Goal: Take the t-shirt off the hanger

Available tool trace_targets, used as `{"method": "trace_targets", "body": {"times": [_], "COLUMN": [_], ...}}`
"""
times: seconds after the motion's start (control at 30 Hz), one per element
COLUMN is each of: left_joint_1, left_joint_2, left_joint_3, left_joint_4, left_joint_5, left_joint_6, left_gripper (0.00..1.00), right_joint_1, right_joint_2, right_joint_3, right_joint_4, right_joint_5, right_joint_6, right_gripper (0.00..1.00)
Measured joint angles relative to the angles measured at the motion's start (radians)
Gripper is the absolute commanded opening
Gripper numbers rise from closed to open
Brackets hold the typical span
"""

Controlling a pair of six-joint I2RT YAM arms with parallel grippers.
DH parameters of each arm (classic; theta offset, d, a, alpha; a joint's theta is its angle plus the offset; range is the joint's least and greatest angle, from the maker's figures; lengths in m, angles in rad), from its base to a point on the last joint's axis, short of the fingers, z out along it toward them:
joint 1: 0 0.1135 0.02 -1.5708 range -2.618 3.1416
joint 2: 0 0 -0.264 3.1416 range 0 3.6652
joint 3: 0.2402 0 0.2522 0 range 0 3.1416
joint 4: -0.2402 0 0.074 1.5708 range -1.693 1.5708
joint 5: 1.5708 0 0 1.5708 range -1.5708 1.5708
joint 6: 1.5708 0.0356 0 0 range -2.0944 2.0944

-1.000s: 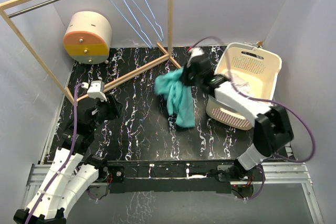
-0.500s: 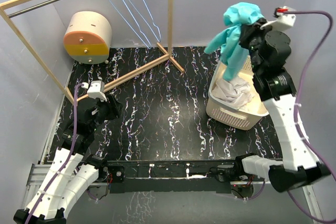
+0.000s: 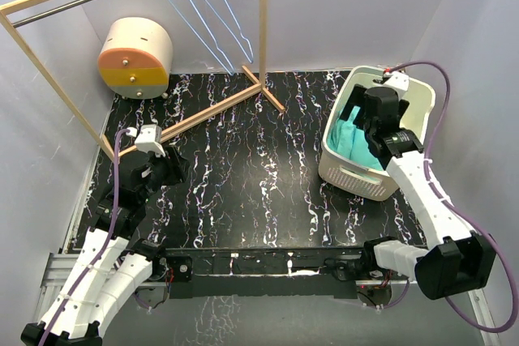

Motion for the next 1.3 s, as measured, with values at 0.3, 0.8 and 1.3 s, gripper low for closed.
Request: {"method": "trace_targets", "body": {"times": [0.3,0.8,1.3], "left_joint_1": [0.0,0.0,0.0], "left_joint_2": [0.0,0.0,0.021], "left_joint_3": [0.0,0.0,0.0], "left_joint_4": [0.0,0.0,0.0], "left_joint_5": [0.001,0.019,0.019], "left_joint_6": [0.0,-0.001,-0.001], "left_gripper": [0.47,0.47,0.47], "right_joint_1": [0.0,0.0,0.0], "right_joint_2": [-0.245,-0.233,-0.237], "right_joint_3": [-0.04,-0.135,-0.138], "right_joint_4": [0.019,0.054,0.118], "right_joint_5": [-0.216,-0.66,-0.726], "right_joint_6": [0.012,0.095,0.173], "right_gripper": [0.98,0.98,0.98]}}
